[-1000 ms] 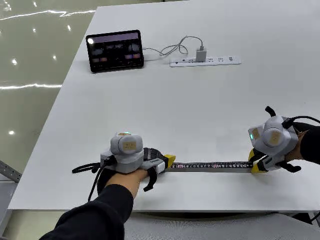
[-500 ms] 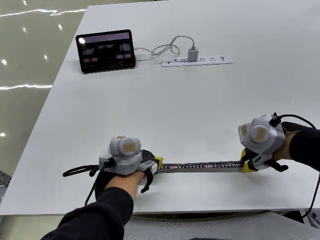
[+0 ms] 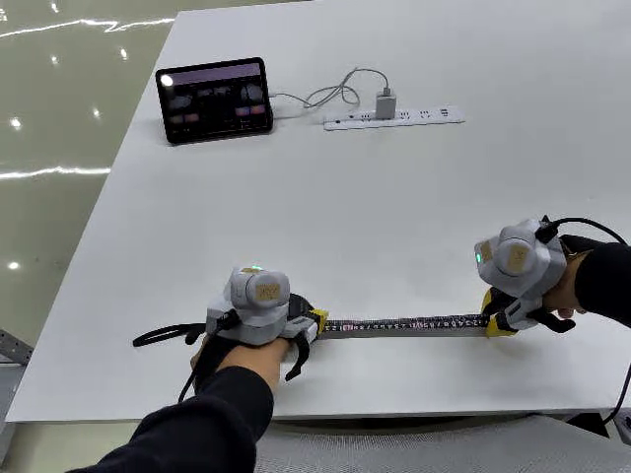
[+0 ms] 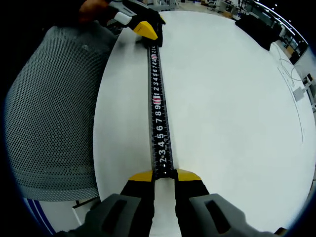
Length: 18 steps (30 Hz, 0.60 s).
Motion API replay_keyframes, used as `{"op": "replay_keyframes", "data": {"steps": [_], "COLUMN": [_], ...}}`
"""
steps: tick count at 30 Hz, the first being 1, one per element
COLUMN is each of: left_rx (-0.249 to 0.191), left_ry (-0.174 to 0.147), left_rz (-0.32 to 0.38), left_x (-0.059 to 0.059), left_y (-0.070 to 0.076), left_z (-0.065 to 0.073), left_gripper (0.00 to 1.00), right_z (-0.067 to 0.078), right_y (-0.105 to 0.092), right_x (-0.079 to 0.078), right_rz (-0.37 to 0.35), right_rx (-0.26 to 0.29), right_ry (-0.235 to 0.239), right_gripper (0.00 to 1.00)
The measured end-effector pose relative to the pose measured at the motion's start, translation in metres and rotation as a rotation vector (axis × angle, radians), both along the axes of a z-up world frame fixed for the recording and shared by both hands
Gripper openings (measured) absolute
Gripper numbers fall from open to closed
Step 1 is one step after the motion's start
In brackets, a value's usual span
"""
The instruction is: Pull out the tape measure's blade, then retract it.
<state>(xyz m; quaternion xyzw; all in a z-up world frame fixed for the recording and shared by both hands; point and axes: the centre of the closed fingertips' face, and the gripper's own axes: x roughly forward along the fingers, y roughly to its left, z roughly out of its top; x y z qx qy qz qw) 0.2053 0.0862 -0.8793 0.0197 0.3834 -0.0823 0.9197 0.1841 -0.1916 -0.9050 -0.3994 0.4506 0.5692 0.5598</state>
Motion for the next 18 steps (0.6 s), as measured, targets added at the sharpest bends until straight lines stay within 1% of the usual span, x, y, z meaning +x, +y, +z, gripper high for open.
{"op": "replay_keyframes", "data": {"steps": [6,9,13,18], "left_rx": [0.003,0.003,-0.001,0.002], "left_ry": [-0.002,-0.009,-0.009,-0.007], "left_rz": [-0.002,-0.002,-0.001,0.001], "left_x": [-0.0001,0.0,0.0004,0.0003], "left_y": [0.0013,0.0012,0.0013,0.0011], "left_z": [-0.0007,-0.0005,-0.001,-0.0012], "left_gripper": [0.63,0.63,0.63,0.63], "right_z": [0.0021,0.0031,0.0036,0.0023], "right_y": [0.0017,0.0019,0.0022,0.0044], "right_x": [-0.0024,-0.0028,-0.0031,-0.0016], "right_rz": [-0.013,-0.016,-0.012,-0.027], "right_rx": [-0.007,-0.003,0.002,0.004], "right_ry": [0.007,0.008,-0.004,-0.018], "right_gripper": [0.1,0.1,0.1,0.11]}}
